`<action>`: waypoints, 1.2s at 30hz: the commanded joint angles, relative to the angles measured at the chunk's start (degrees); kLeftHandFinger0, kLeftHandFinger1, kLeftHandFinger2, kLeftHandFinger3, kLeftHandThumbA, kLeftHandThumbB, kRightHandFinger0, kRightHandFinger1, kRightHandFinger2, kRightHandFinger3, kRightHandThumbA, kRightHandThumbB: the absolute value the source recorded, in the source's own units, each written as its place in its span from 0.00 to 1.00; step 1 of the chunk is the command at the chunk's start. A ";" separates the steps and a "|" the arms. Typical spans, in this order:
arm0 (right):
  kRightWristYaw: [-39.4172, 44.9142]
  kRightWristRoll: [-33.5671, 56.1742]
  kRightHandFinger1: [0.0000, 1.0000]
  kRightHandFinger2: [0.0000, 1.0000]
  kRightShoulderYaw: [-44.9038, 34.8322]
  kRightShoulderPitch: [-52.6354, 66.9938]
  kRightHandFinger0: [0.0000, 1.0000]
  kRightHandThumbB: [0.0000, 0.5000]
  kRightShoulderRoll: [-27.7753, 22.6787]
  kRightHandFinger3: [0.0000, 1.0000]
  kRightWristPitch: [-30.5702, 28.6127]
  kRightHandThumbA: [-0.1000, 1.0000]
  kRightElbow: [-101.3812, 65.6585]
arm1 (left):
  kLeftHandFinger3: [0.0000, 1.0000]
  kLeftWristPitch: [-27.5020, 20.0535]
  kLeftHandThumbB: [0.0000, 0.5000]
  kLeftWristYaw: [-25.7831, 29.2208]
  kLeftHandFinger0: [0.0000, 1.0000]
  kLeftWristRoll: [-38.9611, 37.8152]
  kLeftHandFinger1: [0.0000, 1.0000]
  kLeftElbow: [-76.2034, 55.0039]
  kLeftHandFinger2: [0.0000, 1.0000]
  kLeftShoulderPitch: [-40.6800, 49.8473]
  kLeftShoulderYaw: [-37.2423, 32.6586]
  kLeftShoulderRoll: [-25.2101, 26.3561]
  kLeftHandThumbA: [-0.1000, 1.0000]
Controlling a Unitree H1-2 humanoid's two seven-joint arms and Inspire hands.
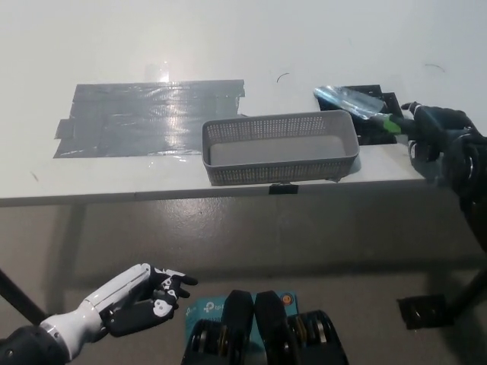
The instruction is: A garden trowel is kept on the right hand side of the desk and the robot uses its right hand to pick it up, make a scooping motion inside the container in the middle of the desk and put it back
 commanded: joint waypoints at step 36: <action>17.18 25.06 1.00 1.00 -27.12 28.55 1.00 0.58 -14.69 1.00 11.46 0.56 -64.66 | 0.88 0.73 0.81 -1.97 0.72 1.90 0.75 -0.15 0.78 1.25 3.52 0.42 1.00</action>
